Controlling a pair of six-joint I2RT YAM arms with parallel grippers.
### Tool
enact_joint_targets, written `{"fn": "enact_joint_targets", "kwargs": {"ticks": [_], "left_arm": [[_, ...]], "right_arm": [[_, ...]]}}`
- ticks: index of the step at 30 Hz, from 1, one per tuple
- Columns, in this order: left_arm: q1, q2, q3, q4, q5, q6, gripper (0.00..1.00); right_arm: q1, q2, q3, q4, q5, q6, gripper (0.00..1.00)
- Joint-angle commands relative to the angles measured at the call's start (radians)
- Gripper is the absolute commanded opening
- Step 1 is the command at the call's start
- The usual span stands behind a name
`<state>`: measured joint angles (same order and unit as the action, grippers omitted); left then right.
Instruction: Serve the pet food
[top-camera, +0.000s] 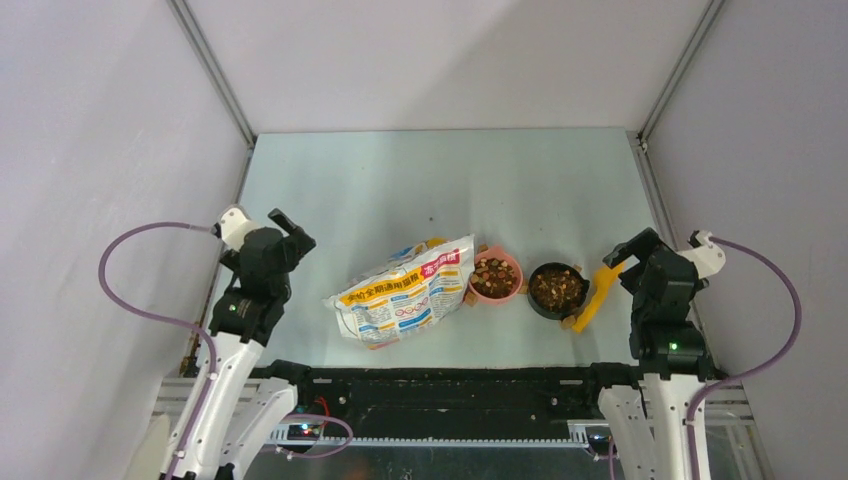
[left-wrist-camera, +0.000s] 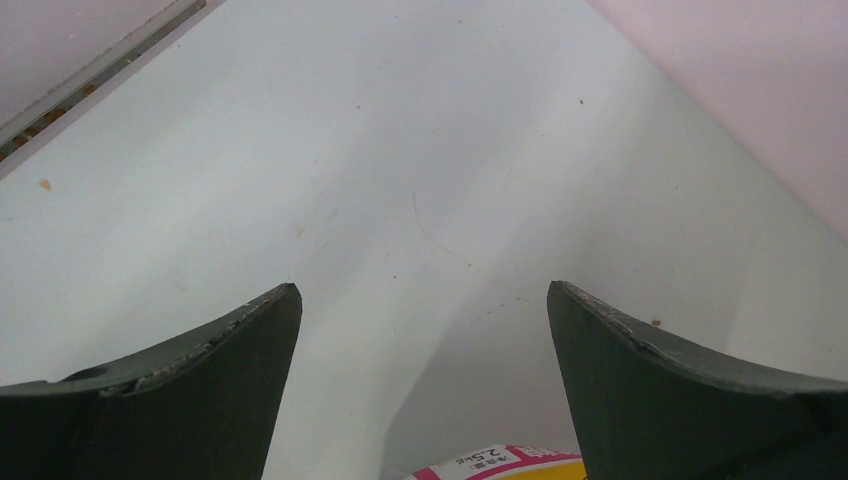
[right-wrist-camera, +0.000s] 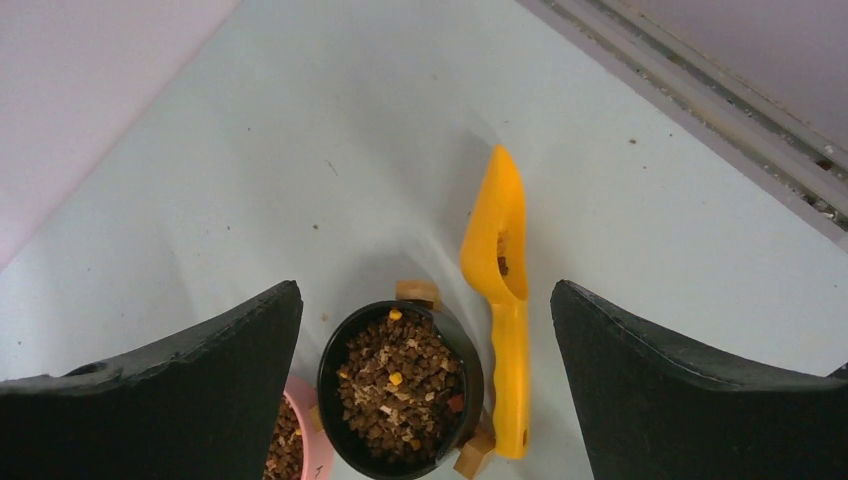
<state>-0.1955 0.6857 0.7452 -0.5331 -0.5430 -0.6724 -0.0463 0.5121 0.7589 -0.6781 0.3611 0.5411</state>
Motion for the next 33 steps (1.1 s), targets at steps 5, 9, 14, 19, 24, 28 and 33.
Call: {"fn": "enact_joint_targets", "kwargs": {"ticks": [5,9,14,19,24,28,33], "left_arm": [[0.008,-0.082,-0.037,0.015,0.006,-0.023,1.0],[0.008,-0.11,-0.052,0.03,0.03,-0.02,1.0],[0.008,-0.118,-0.048,0.049,0.057,-0.008,0.99],[0.008,-0.138,-0.071,0.073,0.092,-0.007,0.99],[0.008,-0.181,-0.096,0.11,0.102,-0.006,0.99],[0.007,-0.198,-0.114,0.13,0.109,-0.003,0.99],[0.008,-0.19,-0.115,0.15,0.142,0.008,1.0]], "right_arm": [[-0.003,-0.064,-0.023,0.014,0.05,0.007,0.99],[-0.003,-0.073,-0.03,0.017,0.047,0.004,0.99],[-0.003,-0.093,-0.033,0.02,0.061,0.004,0.99],[-0.003,-0.101,-0.035,0.02,0.061,0.008,1.0],[-0.003,-0.105,-0.035,0.026,0.036,0.003,0.99],[-0.003,-0.115,-0.048,0.054,0.012,-0.009,0.99],[-0.003,-0.127,-0.059,0.078,-0.024,-0.021,0.99]]}}
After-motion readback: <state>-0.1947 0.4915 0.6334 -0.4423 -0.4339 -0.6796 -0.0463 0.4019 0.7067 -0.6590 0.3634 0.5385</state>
